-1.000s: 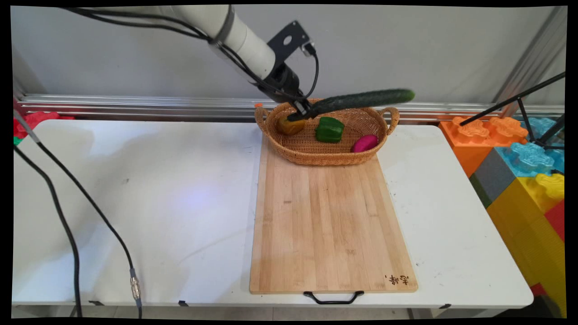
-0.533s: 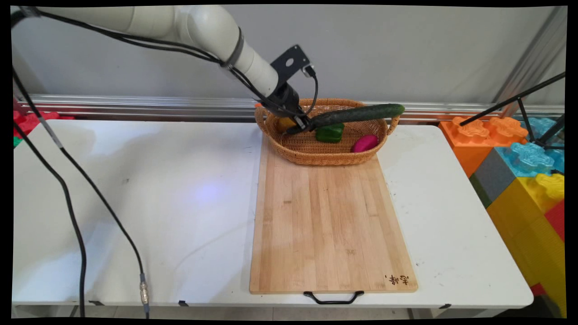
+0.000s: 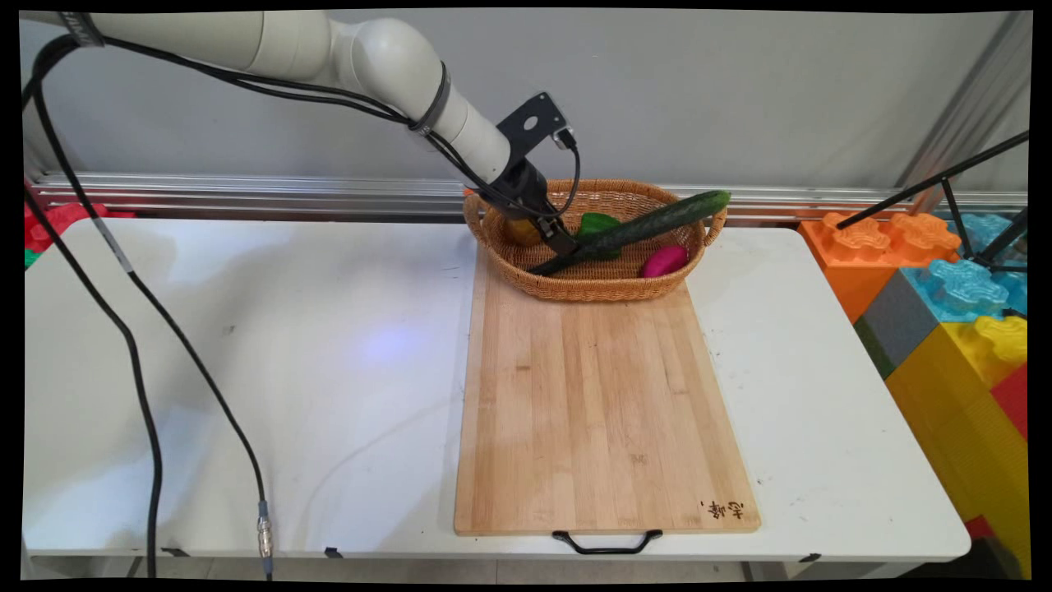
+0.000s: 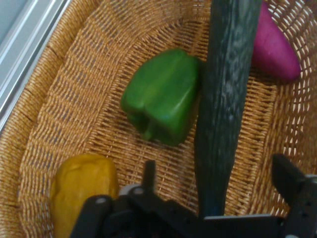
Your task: Place the picked object in the vegetable basket
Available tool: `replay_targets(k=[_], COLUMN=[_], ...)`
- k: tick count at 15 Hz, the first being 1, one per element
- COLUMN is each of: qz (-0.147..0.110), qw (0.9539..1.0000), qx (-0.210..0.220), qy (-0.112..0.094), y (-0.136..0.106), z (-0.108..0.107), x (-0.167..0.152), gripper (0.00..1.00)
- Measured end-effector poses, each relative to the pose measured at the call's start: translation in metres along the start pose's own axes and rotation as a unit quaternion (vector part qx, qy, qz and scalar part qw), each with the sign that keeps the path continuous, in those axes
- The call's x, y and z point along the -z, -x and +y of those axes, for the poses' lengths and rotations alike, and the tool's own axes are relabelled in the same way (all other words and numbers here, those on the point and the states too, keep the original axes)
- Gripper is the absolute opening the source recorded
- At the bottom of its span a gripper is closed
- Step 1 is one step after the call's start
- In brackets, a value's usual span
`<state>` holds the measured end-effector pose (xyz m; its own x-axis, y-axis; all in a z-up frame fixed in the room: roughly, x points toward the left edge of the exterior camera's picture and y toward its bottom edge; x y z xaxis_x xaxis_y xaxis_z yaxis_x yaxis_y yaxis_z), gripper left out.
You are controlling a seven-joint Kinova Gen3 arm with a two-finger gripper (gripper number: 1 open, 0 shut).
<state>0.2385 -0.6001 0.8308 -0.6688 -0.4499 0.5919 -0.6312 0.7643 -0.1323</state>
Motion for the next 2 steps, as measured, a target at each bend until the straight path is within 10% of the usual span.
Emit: replay_targets(k=[2], qz=[-0.002], qw=[1.0], qx=[0.0], qy=[0.0], y=[0.0003], z=[-0.002], x=[0.0024], gripper=[1.0])
